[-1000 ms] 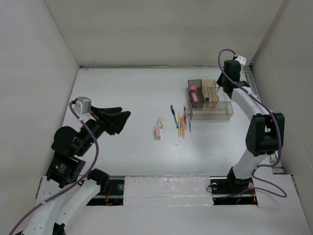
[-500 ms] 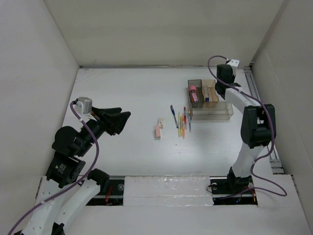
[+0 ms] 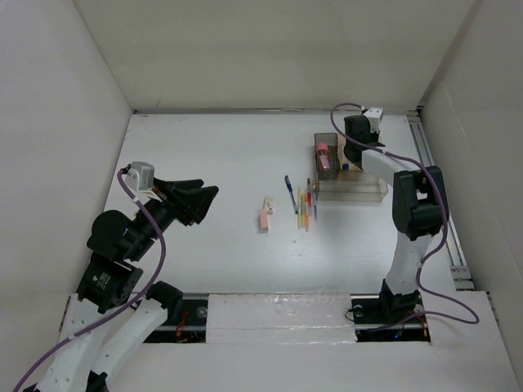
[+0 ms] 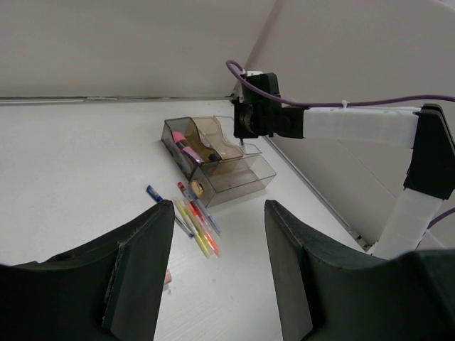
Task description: Organize the desk
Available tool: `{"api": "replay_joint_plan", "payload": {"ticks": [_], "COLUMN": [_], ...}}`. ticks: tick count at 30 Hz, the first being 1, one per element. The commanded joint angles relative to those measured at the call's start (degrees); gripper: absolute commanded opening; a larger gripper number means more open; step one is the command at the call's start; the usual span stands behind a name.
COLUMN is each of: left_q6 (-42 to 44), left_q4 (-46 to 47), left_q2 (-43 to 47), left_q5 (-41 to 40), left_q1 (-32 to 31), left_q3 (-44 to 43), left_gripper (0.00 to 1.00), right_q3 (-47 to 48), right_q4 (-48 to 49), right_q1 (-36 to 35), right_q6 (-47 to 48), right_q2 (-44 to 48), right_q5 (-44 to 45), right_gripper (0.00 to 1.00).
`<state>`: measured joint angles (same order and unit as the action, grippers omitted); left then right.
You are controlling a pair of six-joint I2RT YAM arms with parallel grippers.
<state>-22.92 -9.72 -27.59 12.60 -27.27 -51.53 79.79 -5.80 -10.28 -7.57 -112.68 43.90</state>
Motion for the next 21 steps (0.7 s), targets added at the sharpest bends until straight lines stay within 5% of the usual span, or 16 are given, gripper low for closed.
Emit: {"api": "replay_joint_plan", "payload": {"ticks": [1,3,8,13,15,16,18,21], "left_q6": [0.8,0.8,0.7,0.7,0.7,0.7,0.7,0.8], "left_q4": [1.8,1.9,2.0,2.1,2.0,1.9,1.8,1.6], "left_q2": [0.2,0.2,0.0,-0.3,-0.5,-0.4,-0.4,-0.4], "left_q5": [0.0,0.0,-0.1,0.0,0.1,0.2,0.0,-0.6], "left_q1": [-0.2,-0.2,-0.2,-0.2,-0.2,-0.2,-0.2,-0.2], "left_q3": [-1.2,-1.1,-1.2,-1.1,-1.1,-0.9,-0.9,-0.9], "left_gripper": [0.5,0.5,0.5,0.5,0.5,0.5,0.5,0.5], "right_q3": [1.2,0.9,1.5,4.8,5.4,5.3,3.8,-1.6], "right_q4": [1.7,1.8,0.8,-3.2,-5.4,-6.3,-7.3,-7.3], "right_q1": [-1.5,-1.5,-1.5,-1.0,-1.0,-1.7,-5.0,-12.3], "right_q6": [-1.5,-1.8,-3.5,-9.2,-11.7,-14.8,-17.0,-21.3], "right_q2": [-0.5,-0.5,0.0,4.2,6.2,7.4,11.9,17.7], "right_q5": [2.4,2.8,3.6,1.1,-1.4,-2.8,-6.2,-10.4], "right_gripper": [0.11,0.13,0.38,0.45,0.38,0.21,0.05,0.0]}}
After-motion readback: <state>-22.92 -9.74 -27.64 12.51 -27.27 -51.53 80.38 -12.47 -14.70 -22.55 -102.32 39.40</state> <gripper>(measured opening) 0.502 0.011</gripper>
